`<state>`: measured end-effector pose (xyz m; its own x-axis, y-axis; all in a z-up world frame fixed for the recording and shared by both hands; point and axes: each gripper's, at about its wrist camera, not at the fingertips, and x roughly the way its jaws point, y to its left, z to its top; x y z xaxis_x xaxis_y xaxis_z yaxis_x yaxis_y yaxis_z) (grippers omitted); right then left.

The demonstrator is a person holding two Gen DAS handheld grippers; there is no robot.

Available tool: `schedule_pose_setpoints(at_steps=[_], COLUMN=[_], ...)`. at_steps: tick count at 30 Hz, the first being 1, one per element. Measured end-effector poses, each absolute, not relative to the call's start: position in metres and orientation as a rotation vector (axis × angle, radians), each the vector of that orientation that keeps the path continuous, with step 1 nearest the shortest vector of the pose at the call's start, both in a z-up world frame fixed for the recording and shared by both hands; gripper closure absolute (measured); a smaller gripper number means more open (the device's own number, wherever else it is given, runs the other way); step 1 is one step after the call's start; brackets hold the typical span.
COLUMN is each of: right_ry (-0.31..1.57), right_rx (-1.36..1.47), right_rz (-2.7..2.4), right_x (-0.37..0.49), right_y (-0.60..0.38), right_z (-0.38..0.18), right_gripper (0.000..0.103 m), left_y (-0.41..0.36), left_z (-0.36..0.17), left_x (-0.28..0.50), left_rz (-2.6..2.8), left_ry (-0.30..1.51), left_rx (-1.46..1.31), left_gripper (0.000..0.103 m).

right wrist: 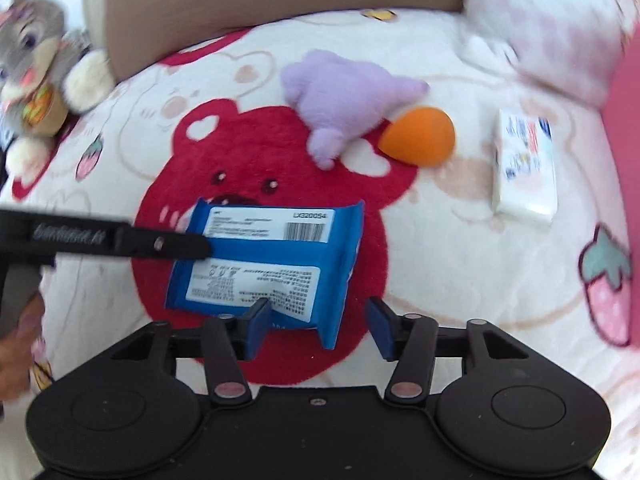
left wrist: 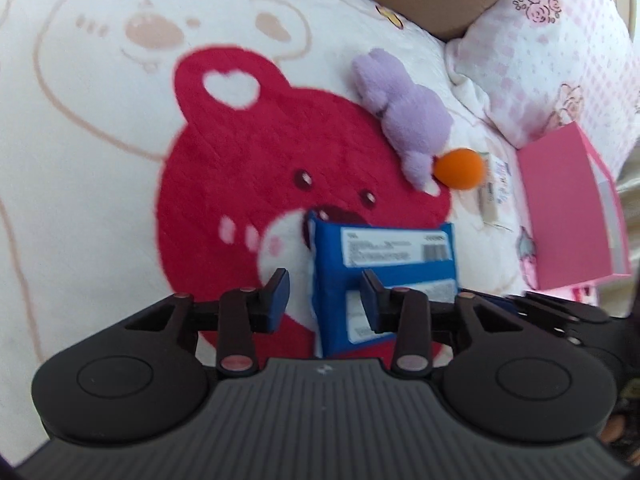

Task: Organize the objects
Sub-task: 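Lift the blue wipes packet with the left gripper off the blanket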

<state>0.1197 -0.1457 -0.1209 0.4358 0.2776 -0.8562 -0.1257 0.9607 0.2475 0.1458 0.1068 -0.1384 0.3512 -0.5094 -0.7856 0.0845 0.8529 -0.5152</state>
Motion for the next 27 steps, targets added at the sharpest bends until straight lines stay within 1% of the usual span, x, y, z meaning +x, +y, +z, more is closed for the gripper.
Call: schedule_pose_setpoints(at_steps=[3,5,7,11,21,27], right_ry=[1.08,1.075,1.065,1.052,1.073,1.069], right_rx=[0.156,0.141,0.108,0.042,0.025,0.007], right_rz=[0.27,0.302,0.314,0.317,0.313,0.311], right_x=[0.119,0.118,0.118,0.115,0.104,0.096], right_y=[-0.144,-0.14,-0.134,-0.125,-0.117,-0.119], right_z=[-0.121,-0.12,-0.119,-0.118,-0.113,-0.107], right_gripper=[0.045,0.051,0.055,0.055,0.054,0.052], left_y=[0.102,0.095,0.09,0.088,0.083,0.074], left_z=[-0.139,-0.136,-0.136,-0.136,-0.125,-0.117], left_x=[0.141,0.136,0.133,0.132,0.122,0.114], left_rz=[-0.386,-0.375,-0.367,-0.365,-0.364,-0.373], left_ry=[1.149,1.124,1.108,1.101,1.11,1.106], left_rx=[-0.44,-0.421,-0.399,-0.379,-0.329,-0.317], left_gripper=[0.075,0.075,0.075,0.075,0.074,0.072])
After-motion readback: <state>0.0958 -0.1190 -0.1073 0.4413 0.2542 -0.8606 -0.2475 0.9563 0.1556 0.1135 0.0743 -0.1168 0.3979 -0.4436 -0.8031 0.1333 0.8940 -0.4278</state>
